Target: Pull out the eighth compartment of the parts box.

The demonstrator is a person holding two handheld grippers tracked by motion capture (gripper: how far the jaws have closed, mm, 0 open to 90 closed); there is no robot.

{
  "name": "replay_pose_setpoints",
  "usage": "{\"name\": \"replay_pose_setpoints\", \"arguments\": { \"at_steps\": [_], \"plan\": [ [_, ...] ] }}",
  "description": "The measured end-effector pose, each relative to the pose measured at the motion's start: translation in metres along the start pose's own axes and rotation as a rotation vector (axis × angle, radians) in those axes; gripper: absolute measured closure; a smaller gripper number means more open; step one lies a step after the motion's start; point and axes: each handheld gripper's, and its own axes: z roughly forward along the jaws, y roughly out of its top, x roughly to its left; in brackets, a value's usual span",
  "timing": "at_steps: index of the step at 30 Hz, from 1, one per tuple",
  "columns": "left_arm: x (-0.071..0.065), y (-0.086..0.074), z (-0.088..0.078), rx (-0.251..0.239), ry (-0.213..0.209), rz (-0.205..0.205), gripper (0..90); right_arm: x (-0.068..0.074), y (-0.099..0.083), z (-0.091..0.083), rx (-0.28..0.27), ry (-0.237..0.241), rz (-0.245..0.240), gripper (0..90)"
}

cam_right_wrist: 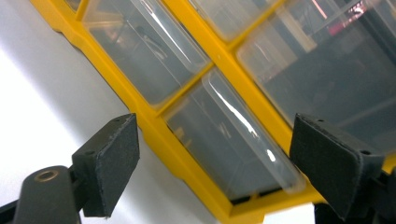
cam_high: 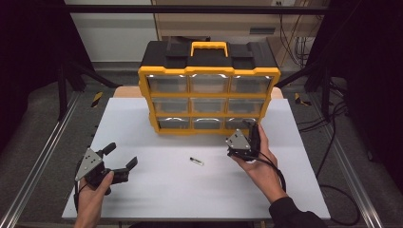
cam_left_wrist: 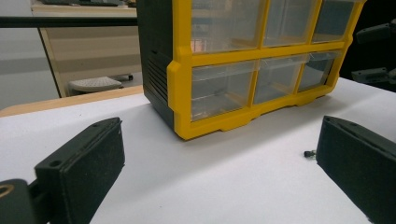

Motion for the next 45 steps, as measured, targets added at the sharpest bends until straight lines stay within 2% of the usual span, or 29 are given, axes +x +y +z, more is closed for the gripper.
{"name": "replay_pose_setpoints", "arguments": {
  "at_steps": [5, 6, 10, 11, 16, 17, 18, 19, 20, 23, 27, 28, 33, 37, 45],
  "plan": [
    [-0.001, 0.0, 0.0, 0.003, 0.001, 0.0, 1.2, 0.005, 0.01, 0.005, 0.003, -0.002, -0.04, 18.5],
    [-0.001, 0.0, 0.0, 0.004, 0.0, 0.004, 1.2, 0.008, 0.015, 0.007, 0.001, -0.006, -0.073, 21.2],
    [-0.001, 0.0, 0.0, 0.004, 0.0, 0.003, 1.2, 0.01, 0.02, 0.01, 0.003, -0.009, -0.094, 24.4],
    [-0.001, 0.0, 0.0, 0.005, 0.0, 0.002, 1.2, 0.012, 0.024, 0.011, 0.002, -0.016, -0.11, 27.9],
    [-0.001, 0.0, 0.001, 0.007, 0.0, 0.004, 1.3, 0.016, 0.032, 0.014, 0.004, -0.049, -0.162, 34.1],
    [-0.001, 0.0, 0.001, 0.007, 0.0, 0.004, 1.3, 0.016, 0.033, 0.015, 0.001, -0.06, -0.166, 35.3],
    [-0.001, 0.0, 0.001, 0.007, -0.001, 0.004, 1.3, 0.016, 0.034, 0.016, -0.006, -0.069, -0.195, 36.7],
    [-0.001, 0.0, 0.001, 0.007, -0.001, 0.004, 1.3, 0.016, 0.034, 0.016, -0.006, -0.069, -0.195, 36.7],
    [-0.001, 0.0, 0.001, 0.008, -0.002, 0.004, 1.3, 0.017, 0.035, 0.018, -0.004, -0.091, -0.223, 39.5],
    [-0.001, 0.0, 0.001, 0.011, -0.001, 0.004, 1.3, 0.02, 0.037, 0.019, -0.007, -0.121, -0.246, 42.4],
    [-0.001, 0.0, 0.001, 0.01, -0.001, 0.005, 1.4, 0.024, 0.039, 0.021, -0.014, -0.138, -0.272, 45.3],
    [-0.001, 0.0, 0.001, 0.01, 0.001, 0.004, 1.4, 0.025, 0.04, 0.022, -0.012, -0.15, -0.303, 46.7],
    [-0.001, 0.0, 0.001, 0.012, 0.003, 0.003, 1.3, 0.028, 0.04, 0.025, -0.007, -0.158, -0.327, 47.9],
    [-0.001, 0.0, 0.001, 0.016, 0.002, 0.001, 1.3, 0.033, 0.038, 0.031, 0.003, -0.17, -0.373, 50.2],
    [-0.001, 0.0, 0.001, 0.017, -0.003, -0.003, 1.3, 0.038, 0.036, 0.038, 0.013, -0.17, -0.427, 54.1]
  ]
}}
